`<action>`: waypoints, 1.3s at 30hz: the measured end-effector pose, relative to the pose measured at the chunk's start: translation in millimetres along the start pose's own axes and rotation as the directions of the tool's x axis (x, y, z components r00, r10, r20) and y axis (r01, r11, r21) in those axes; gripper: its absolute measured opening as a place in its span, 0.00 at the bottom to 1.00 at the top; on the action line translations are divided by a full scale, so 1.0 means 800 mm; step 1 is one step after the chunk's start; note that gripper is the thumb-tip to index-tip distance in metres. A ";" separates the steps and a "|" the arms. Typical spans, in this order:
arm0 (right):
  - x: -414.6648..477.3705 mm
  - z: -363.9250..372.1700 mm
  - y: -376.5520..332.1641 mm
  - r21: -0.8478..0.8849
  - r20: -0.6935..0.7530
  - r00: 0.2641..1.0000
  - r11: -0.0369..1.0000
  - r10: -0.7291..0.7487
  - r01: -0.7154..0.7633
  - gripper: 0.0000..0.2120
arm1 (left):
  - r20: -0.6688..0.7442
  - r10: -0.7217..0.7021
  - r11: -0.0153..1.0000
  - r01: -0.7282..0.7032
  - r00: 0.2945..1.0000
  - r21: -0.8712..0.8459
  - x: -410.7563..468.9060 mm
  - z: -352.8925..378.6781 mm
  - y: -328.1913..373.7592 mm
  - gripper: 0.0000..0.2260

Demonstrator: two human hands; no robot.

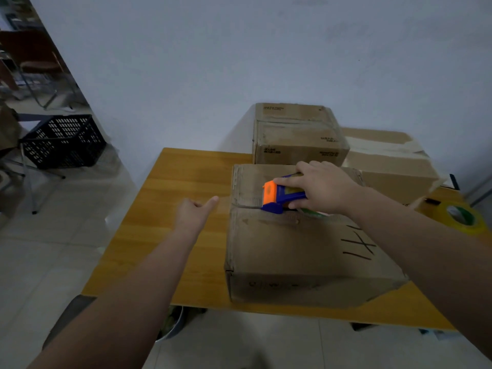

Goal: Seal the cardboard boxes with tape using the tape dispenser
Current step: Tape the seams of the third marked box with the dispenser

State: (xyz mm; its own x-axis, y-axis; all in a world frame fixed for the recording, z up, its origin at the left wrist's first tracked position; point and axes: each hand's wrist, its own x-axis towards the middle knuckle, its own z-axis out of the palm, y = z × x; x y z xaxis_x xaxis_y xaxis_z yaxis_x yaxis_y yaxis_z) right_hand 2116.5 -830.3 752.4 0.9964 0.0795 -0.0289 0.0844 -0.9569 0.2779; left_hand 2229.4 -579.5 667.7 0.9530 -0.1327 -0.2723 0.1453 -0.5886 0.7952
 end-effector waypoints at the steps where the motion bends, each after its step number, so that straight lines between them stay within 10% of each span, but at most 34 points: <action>1: 0.001 0.000 0.000 0.004 0.003 1.000 1.000 -0.002 0.002 0.32 | 0.014 -0.022 1.000 0.022 1.000 -0.007 0.001 0.003 -0.001 0.24; 11: 0.002 0.005 0.001 0.018 0.010 1.000 1.000 0.005 -0.005 0.32 | 0.064 -0.047 0.991 0.039 0.997 0.132 0.011 0.037 -0.013 0.24; 15: 0.001 0.004 0.000 0.028 0.017 1.000 1.000 0.002 -0.003 0.32 | 0.046 -0.121 0.968 0.108 0.992 0.229 0.014 0.032 -0.018 0.41; 18: 0.002 0.003 0.000 0.034 0.033 0.999 0.999 0.001 -0.003 0.32 | -0.001 0.048 0.992 -0.047 0.999 0.115 0.007 0.022 -0.012 0.29; 21: -0.001 -0.004 -0.003 0.078 0.045 0.999 0.997 0.007 -0.011 0.32 | 0.192 0.137 0.974 -0.097 0.972 -0.204 -0.018 0.032 0.008 0.27; 27: 0.008 -0.015 0.012 0.371 0.109 0.991 0.922 0.078 -0.114 0.28 | 0.411 0.260 0.965 -0.240 0.874 -0.101 -0.035 0.048 0.018 0.48; 33: 0.068 -0.018 0.063 0.505 0.554 0.831 0.812 -0.046 -0.291 0.54 | 0.549 0.464 0.518 -0.715 0.696 0.469 -0.015 0.038 0.032 0.55; 39: 0.098 0.008 0.087 0.637 0.672 0.710 0.656 -0.213 -0.406 0.57 | 0.542 0.463 0.439 -0.713 0.701 0.547 -0.008 0.039 0.039 0.56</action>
State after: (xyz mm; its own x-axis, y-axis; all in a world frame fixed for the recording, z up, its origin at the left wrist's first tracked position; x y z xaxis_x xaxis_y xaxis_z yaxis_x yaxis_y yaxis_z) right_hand 2200.5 -892.8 763.4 0.6854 0.0725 -0.7245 -0.3525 -0.8376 -0.4172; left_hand 2219.9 -621.8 677.2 0.5913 -0.7979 -0.1169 -0.7610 -0.6001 0.2465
